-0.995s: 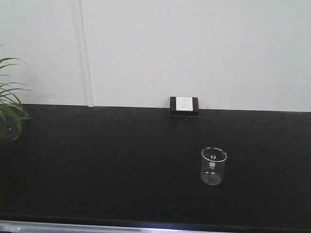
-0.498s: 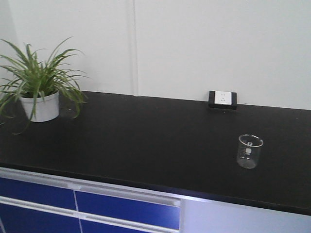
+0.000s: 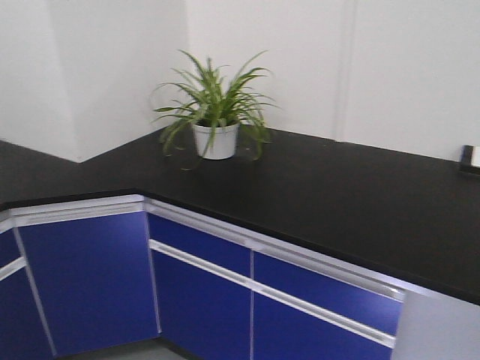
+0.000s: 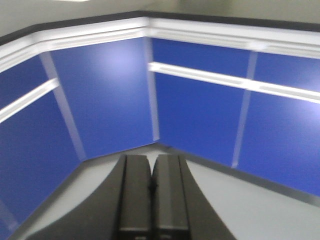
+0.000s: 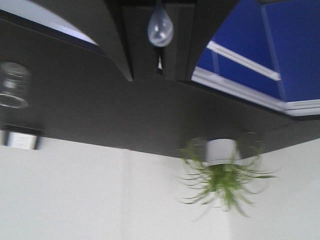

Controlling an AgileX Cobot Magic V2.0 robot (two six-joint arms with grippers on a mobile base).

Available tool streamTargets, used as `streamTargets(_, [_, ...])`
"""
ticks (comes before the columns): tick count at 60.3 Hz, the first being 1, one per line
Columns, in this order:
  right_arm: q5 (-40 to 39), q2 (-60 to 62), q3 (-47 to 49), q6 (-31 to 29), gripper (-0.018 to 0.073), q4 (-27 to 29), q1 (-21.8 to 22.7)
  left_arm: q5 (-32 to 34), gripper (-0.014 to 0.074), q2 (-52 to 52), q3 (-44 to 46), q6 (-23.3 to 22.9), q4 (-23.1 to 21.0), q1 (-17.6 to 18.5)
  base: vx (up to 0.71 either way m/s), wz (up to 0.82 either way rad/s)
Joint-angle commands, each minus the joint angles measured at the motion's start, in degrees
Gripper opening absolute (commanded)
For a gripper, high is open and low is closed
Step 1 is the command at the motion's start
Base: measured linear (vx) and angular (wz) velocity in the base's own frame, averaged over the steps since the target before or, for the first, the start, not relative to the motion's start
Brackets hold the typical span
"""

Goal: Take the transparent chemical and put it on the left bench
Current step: 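Drive the base back and turn past the sink bench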

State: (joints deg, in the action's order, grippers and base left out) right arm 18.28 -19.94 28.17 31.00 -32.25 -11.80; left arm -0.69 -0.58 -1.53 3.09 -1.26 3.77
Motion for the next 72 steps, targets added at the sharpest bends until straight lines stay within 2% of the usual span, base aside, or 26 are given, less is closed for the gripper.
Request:
streamTargets(1, [-4.18, -0.53, 1.64, -0.56, 0.0000, -0.85, -0.05, 4.49, -0.0003, -1.10, -0.93, -0.45, -0.04, 0.10, -0.21, 0.79])
streamTargets(31, [-4.13, -0.53, 1.64, -0.56, 0.0000, -0.85, -0.05, 4.49, -0.0003, -1.10, -0.93, -0.45, -0.04, 0.10, -0.19, 0.76])
streamTargets(72, [-4.00, -0.53, 1.64, -0.56, 0.0000, -0.85, -0.05, 4.49, -0.0003, -1.10, -0.93, -0.45, -0.04, 0.10, -0.11, 0.55])
